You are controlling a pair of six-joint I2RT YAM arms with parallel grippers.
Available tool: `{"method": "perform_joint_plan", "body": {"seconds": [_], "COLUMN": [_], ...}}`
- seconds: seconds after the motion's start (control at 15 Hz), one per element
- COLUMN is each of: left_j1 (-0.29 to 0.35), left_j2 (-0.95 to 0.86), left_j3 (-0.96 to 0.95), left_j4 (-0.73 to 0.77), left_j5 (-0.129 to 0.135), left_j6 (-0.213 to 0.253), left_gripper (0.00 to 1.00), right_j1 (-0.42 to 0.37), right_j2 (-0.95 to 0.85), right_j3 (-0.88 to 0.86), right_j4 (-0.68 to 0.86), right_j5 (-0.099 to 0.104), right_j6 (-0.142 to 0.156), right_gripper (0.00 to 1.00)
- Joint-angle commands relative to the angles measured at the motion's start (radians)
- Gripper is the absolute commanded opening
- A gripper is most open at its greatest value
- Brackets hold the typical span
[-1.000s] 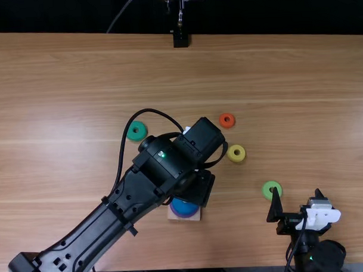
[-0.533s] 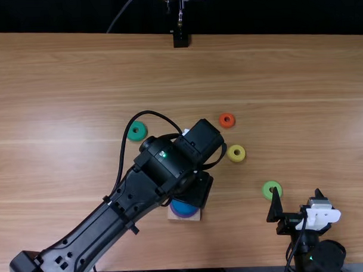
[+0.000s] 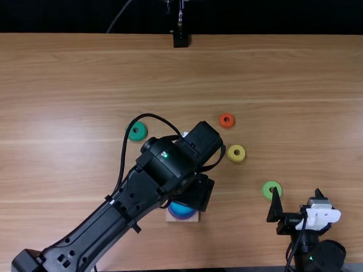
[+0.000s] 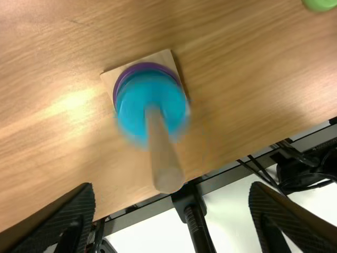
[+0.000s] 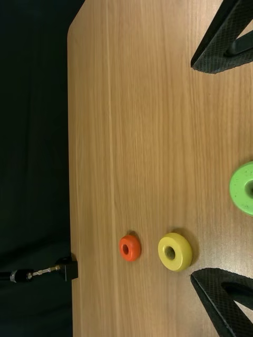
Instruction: Build the Hanoi tower: stack the rings onto the peg from bottom to top in this color order: purple, dark blue, light blue, dark green, light green, yellow, orange.
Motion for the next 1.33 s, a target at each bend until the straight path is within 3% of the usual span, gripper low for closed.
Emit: {"method": "perform_joint_plan", "body": {"seconds": [0.0,0.53,0.87,0.93,1.07,1.27], "left_j1": [0.0,0.033,0.163,0.198,0.267,0.353], "left_j2": [0.01,0.018,0.077,0.094,0.143,0.228], "left_j3": [-0.014,0.017,0.113,0.127,0.15,0.17], "left_j4": [-0.001,0.056,0.146,0.148,0.151,0.153], "left_j5": [-0.001,-0.003,-0.001,-0.001,-0.011,-0.116], "left_j6": [-0.005,0.0,0.009,0.035,0.151,0.3], "left_gripper": [1.0,1.0,1.0,1.0,1.0,1.0], "right_j1": [0.008,0.008,0.008,0.008,0.008,0.008], "right_j2": [-0.013,-0.013,-0.013,-0.013,-0.013,-0.013], "right_j3": [-0.063,-0.063,-0.063,-0.063,-0.063,-0.063], "right_j4": [-0.06,-0.06,-0.06,-0.06,-0.06,-0.06], "right_j5": [0.029,0.029,0.031,0.031,0.029,0.029], "right_j6": [0.005,0.005,0.005,0.005,0.005,0.005], "right_gripper": [1.0,1.0,1.0,1.0,1.0,1.0]}}
